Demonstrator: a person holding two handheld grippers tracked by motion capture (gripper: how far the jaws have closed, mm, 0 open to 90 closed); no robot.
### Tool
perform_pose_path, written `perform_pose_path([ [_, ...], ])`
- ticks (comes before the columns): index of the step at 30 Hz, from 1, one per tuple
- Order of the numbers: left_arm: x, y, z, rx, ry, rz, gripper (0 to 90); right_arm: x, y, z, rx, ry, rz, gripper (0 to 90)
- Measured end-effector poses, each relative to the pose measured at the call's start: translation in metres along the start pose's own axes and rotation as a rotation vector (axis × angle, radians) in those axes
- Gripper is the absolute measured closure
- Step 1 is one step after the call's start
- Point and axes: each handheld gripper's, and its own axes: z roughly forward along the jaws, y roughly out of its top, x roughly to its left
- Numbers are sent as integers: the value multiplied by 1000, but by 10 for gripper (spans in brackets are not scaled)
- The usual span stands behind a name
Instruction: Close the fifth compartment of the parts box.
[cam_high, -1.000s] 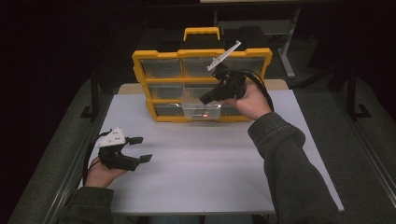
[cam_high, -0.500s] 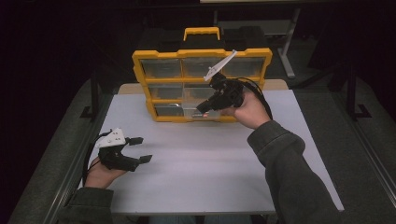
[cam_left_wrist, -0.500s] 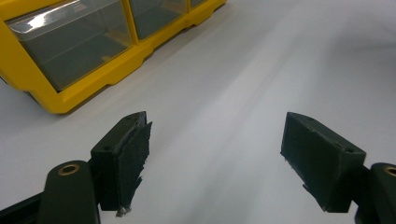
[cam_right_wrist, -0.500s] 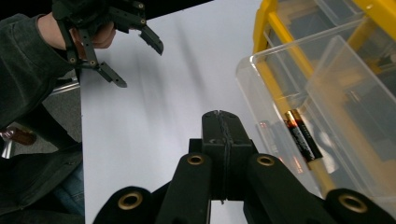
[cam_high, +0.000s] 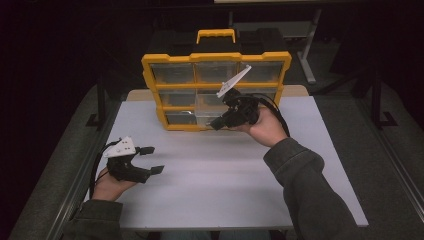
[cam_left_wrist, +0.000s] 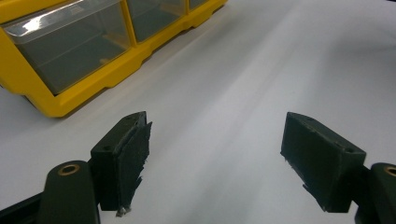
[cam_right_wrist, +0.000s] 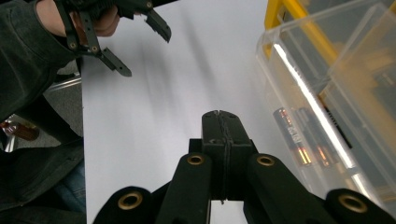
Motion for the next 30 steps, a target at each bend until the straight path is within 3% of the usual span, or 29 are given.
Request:
perform_pose_path([
  [12, 0, 0, 0, 5, 2, 0, 232, -5, 1, 23, 47, -20, -21, 888],
  [17, -1, -1, 2, -2, 1, 3, 232, -7, 8, 23, 61, -43, -33, 889],
  [19, -2, -2, 1, -5, 0, -14, 232, -9, 8, 22, 61, -51, -30, 889],
  [30, -1, -2, 0, 5, 5, -22, 232, -21, 5, 21, 56, -77, -5, 890],
])
